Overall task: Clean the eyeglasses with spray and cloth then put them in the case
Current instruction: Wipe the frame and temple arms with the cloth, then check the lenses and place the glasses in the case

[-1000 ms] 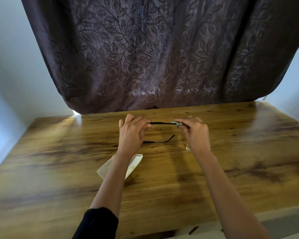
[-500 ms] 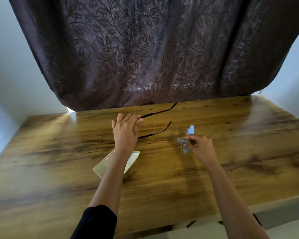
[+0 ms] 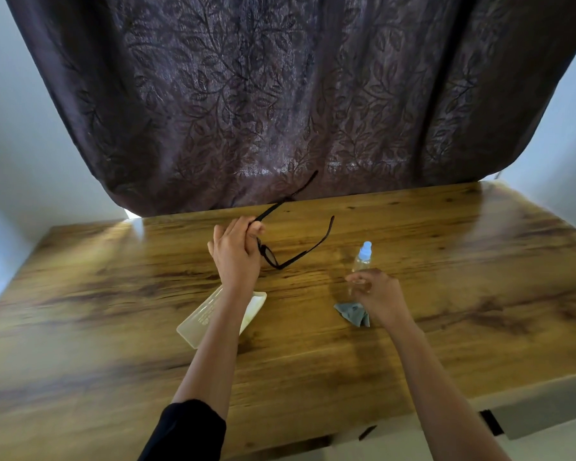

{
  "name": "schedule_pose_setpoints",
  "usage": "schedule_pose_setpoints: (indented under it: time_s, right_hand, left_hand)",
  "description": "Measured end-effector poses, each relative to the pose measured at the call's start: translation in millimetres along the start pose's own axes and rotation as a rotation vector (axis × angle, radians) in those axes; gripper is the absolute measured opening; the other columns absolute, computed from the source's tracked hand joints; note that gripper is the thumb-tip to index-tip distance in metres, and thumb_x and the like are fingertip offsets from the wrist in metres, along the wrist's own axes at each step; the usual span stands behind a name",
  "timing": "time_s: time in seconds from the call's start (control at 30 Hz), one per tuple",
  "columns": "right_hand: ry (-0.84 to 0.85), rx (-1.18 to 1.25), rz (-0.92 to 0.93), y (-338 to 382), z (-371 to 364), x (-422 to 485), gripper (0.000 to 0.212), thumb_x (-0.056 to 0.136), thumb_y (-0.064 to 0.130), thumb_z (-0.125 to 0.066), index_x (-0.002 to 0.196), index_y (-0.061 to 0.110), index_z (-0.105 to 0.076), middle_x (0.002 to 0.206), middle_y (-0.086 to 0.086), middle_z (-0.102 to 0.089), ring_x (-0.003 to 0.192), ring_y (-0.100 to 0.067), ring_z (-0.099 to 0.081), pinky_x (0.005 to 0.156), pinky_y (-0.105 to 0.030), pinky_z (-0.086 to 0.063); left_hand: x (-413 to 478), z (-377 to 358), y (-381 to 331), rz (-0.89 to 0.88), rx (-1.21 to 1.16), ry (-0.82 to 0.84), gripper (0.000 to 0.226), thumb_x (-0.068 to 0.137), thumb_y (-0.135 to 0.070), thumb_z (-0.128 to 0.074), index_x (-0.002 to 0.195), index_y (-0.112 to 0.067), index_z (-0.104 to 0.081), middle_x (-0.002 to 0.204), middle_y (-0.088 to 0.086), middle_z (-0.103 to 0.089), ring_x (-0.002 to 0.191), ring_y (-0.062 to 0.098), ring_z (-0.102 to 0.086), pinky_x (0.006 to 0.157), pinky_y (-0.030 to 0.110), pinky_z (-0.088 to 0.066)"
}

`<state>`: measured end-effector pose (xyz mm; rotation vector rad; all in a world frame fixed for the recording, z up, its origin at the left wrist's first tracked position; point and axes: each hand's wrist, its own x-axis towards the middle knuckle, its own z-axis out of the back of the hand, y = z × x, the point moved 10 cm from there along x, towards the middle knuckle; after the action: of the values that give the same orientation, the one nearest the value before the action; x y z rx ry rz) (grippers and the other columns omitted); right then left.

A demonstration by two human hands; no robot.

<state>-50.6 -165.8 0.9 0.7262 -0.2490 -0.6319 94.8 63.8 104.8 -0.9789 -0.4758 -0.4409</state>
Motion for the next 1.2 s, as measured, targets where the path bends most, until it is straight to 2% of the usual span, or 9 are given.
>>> schedule_pose_setpoints:
  time_s: [0.1,0.23,0.4,0.57,0.67,0.83,0.93,1.0,1.2]
  right_hand:
    - [-0.023,0.224,0.002,21.5,-4.0,-1.8,0.022,0.085,0.011,-0.061,0.106,0.017,-0.066,0.099,0.004,-0.067,0.082,-0.007,-0.062,0.073,-0.013,-0.046]
    - [0.028,0.656,-0.109,37.8,-26.8,-4.4,0.029,0.09,0.011,-0.054,0.118,0.015,-0.056,0.103,-0.002,-0.063,0.079,-0.016,-0.065,0.075,-0.028,-0.056]
    - [0.01,1.021,-0.182,49.2,-32.9,-6.4,0.032,0.092,0.011,-0.049,0.124,0.012,-0.051,0.11,-0.01,-0.061,0.084,-0.02,-0.065,0.073,-0.025,-0.057]
    - [-0.068,1.169,-0.215,47.2,-25.5,-3.3,0.029,0.09,0.004,-0.052,0.119,0.007,-0.053,0.096,-0.008,-0.063,0.076,-0.019,-0.064,0.069,-0.023,-0.057]
    - [-0.159,1.18,-0.206,41.7,-16.4,-3.2,0.023,0.088,0.0,-0.053,0.11,0.006,-0.056,0.083,-0.007,-0.062,0.07,-0.019,-0.062,0.06,-0.02,-0.057]
    - [-0.291,0.998,-0.064,41.0,6.4,-4.0,0.021,0.09,-0.001,-0.051,0.101,0.017,-0.052,0.083,-0.01,-0.064,0.065,-0.02,-0.063,0.058,-0.026,-0.056]
    - [-0.341,0.812,0.026,48.3,18.0,-7.0,0.025,0.09,-0.001,-0.051,0.108,0.017,-0.052,0.079,-0.001,-0.064,0.058,-0.015,-0.065,0.06,-0.029,-0.057]
    - [-0.369,0.707,0.069,53.7,24.1,-9.1,0.025,0.089,0.003,-0.055,0.108,0.019,-0.054,0.079,-0.001,-0.064,0.056,-0.012,-0.066,0.057,-0.022,-0.056]
    - [-0.36,0.522,0.136,65.6,28.0,-12.7,0.026,0.087,0.009,-0.059,0.109,0.022,-0.062,0.081,0.01,-0.061,0.056,0.001,-0.064,0.045,-0.007,-0.043]
  left_hand:
    - [1.0,-1.0,5.8,0.112,-0.139,0.005,0.027,0.097,-0.027,-0.04,0.085,-0.018,-0.062,0.085,-0.011,-0.065,0.088,0.013,-0.042,0.077,0.03,-0.026]
    - [-0.6,-9.0,17.3,0.233,-0.313,0.023,0.028,0.097,-0.03,-0.038,0.082,-0.027,-0.062,0.083,-0.015,-0.065,0.083,0.017,-0.048,0.077,0.036,-0.041]
    - [-6.9,-10.4,15.0,0.311,-0.519,0.006,0.027,0.097,-0.023,-0.04,0.079,-0.024,-0.061,0.076,-0.014,-0.063,0.057,-0.003,-0.048,0.057,0.006,-0.038]
    - [-13.4,-17.8,14.4,0.325,-0.594,0.031,0.027,0.097,-0.022,-0.042,0.082,-0.026,-0.064,0.075,-0.019,-0.066,0.065,-0.003,-0.052,0.063,0.002,-0.04]
    - [-13.2,-23.2,12.8,0.316,-0.621,0.082,0.024,0.097,-0.021,-0.044,0.094,-0.023,-0.068,0.093,-0.012,-0.069,0.082,-0.004,-0.058,0.072,0.002,-0.04]
    - [-17.6,-25.5,22.9,0.378,-0.553,0.088,0.023,0.093,-0.018,-0.051,0.107,-0.022,-0.068,0.104,0.001,-0.06,0.071,-0.008,-0.048,0.069,0.004,-0.043]
    - [-21.2,-25.5,29.0,0.419,-0.543,0.073,0.023,0.09,-0.015,-0.056,0.106,-0.024,-0.068,0.084,-0.016,-0.056,0.086,0.004,-0.054,0.098,0.032,-0.046]
    - [-22.6,-25.5,30.2,0.418,-0.538,0.081,0.024,0.089,-0.014,-0.058,0.107,-0.024,-0.068,0.082,-0.016,-0.054,0.089,0.011,-0.055,0.097,0.04,-0.047]
    - [-25.2,-21.3,31.2,0.386,-0.501,0.059,0.028,0.09,-0.011,-0.055,0.115,-0.015,-0.064,0.089,-0.005,-0.049,0.074,0.002,-0.051,0.075,0.018,-0.054]
